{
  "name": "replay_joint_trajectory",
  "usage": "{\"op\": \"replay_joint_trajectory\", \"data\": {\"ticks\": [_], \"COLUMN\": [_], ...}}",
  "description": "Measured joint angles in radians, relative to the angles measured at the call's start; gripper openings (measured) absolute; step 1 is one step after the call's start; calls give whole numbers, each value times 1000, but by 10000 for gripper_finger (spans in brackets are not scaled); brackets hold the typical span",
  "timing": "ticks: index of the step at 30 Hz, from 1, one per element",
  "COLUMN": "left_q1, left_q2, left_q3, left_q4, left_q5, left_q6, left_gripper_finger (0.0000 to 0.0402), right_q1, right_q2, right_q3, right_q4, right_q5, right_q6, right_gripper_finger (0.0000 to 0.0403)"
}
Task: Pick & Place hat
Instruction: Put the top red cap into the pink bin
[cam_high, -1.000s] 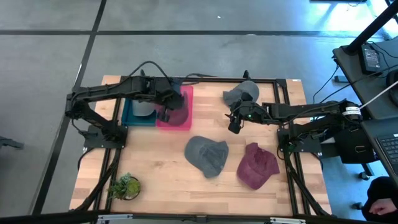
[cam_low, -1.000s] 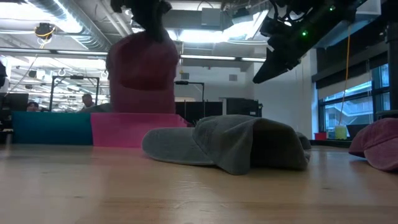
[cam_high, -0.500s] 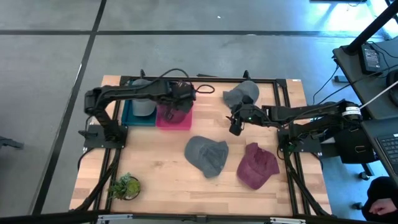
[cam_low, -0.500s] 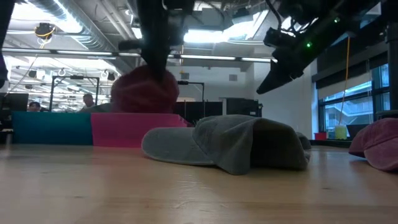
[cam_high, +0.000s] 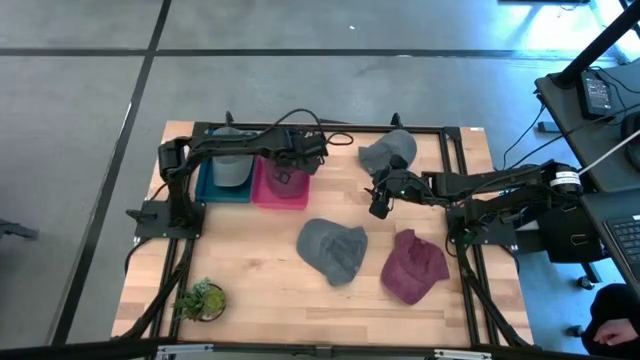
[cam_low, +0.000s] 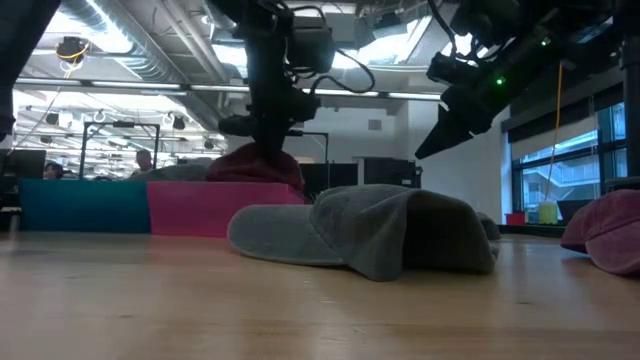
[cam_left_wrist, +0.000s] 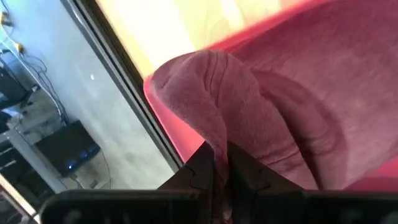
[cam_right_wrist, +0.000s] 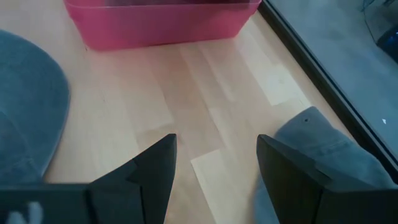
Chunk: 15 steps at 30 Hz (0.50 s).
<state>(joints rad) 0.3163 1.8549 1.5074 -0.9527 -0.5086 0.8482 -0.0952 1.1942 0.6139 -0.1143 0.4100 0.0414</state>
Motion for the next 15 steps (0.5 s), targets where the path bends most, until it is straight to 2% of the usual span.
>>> {"op": "replay_joint_trajectory", "data": {"ticks": [4,11,15], "left_q1": [3,22,20], "left_q2": [-1,-5,-5], "left_q3": [0,0,0], "left_q4": [18,69,70], "left_q5": [-23,33,2], "left_q6": [0,-25,-33], "left_gripper_finger": [20,31,27], "right_q1": [0,0,0], "right_q2": [0,0,0], "right_q3": [0,0,0], "right_q4": [-1,-1,-1], "right_q5": [25,25,25], "right_q6": [-6,-16,-15], "right_gripper_finger": [220,220,220]}}
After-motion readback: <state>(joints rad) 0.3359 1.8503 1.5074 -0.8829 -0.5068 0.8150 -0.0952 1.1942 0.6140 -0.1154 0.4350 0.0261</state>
